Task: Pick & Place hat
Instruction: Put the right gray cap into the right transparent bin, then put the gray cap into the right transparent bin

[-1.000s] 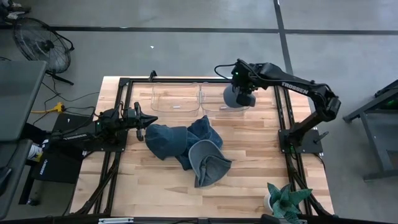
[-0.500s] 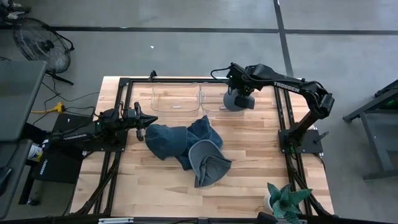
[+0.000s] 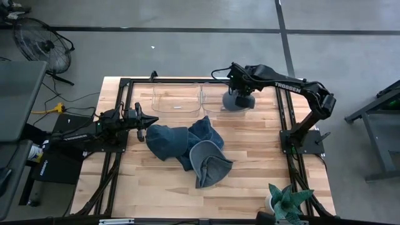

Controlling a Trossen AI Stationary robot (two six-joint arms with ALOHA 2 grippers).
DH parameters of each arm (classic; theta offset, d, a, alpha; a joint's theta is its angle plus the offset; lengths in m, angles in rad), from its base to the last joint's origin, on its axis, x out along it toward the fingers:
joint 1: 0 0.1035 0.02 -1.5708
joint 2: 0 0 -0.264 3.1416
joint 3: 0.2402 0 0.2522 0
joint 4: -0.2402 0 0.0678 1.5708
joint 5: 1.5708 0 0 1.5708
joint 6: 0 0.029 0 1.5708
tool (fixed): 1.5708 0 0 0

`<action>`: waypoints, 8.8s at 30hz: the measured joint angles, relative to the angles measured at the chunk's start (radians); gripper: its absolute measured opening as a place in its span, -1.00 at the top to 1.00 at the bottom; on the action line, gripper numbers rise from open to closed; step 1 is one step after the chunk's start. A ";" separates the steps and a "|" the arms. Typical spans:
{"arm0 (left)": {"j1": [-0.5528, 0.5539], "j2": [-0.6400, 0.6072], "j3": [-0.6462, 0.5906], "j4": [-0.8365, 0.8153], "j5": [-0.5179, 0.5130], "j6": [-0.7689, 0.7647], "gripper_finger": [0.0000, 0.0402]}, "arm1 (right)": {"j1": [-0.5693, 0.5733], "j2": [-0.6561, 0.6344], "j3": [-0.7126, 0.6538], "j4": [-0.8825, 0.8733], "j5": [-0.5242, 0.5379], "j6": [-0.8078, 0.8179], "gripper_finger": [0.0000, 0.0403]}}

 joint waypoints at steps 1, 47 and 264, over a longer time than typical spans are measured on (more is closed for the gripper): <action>0.000 0.000 0.000 0.000 0.000 0.000 1.00 | 0.000 0.003 0.000 -0.002 0.027 -0.010 1.00; 0.000 0.000 0.000 0.000 0.000 0.000 1.00 | 0.006 0.004 0.000 -0.070 -0.033 0.006 0.10; 0.000 0.789 0.304 0.435 0.283 -0.399 -0.07 | 0.679 -0.090 -0.015 0.204 -0.122 0.634 1.00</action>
